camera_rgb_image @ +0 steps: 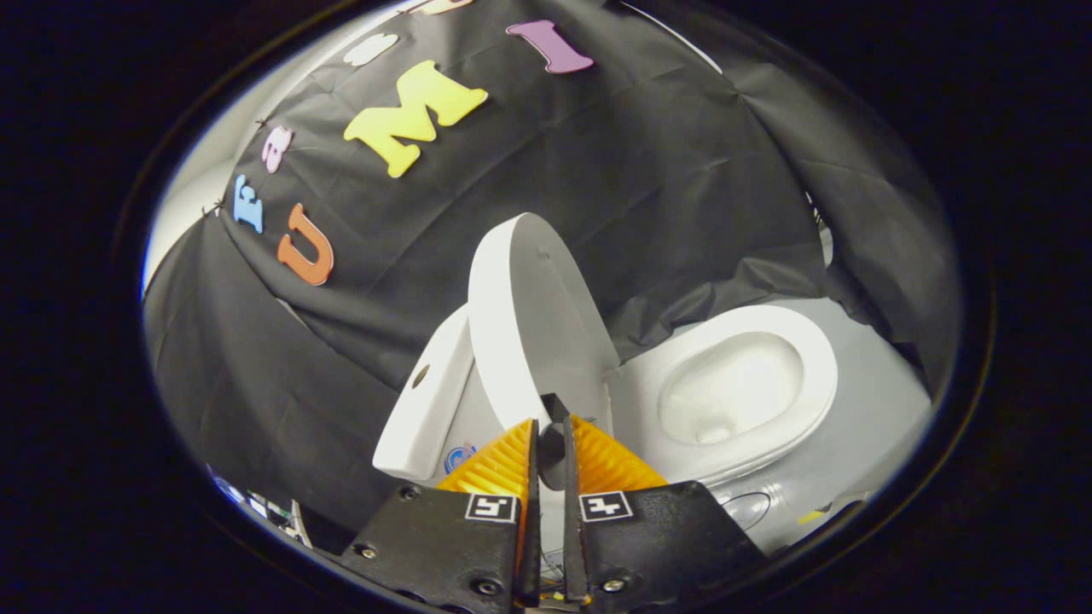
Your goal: Open the toilet lid.
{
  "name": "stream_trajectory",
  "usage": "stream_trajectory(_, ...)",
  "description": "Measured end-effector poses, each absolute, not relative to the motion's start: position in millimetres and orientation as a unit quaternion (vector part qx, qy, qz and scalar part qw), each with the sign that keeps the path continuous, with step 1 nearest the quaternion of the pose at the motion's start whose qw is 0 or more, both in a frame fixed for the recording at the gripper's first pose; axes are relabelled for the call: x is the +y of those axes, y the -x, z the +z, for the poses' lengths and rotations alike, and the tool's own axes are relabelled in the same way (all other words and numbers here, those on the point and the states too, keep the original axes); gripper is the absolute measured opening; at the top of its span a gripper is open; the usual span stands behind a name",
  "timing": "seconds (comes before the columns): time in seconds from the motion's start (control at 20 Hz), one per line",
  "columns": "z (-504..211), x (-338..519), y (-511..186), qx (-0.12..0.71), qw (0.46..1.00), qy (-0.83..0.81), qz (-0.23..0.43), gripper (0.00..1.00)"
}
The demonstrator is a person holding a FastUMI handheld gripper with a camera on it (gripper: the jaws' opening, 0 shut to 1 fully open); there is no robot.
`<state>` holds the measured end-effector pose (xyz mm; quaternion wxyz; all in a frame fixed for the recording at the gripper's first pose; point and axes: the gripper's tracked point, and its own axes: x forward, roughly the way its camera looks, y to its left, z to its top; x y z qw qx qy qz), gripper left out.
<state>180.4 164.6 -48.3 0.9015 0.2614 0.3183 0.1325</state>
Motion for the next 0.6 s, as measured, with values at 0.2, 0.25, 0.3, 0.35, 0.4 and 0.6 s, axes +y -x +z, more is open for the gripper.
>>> stream_trajectory(0.2,-45.0,186.7,-179.5,0.32,0.904,-0.243,0.143,0.14)
stream_trajectory(0.25,-45.0,192.4,-179.1,0.32,0.905,-0.239,0.146,0.14)
stream_trajectory(0.3,-44.4,196.4,-179.5,0.321,0.905,-0.236,0.148,0.14)
stream_trajectory(0.35,-45.1,199.7,-178.1,0.322,0.906,-0.232,0.15,0.14)
stream_trajectory(0.4,-45.0,203.2,-177.9,0.322,0.906,-0.23,0.151,0.14)
stream_trajectory(0.6,-45.2,224.5,-176.4,0.324,0.907,-0.216,0.161,0.14)
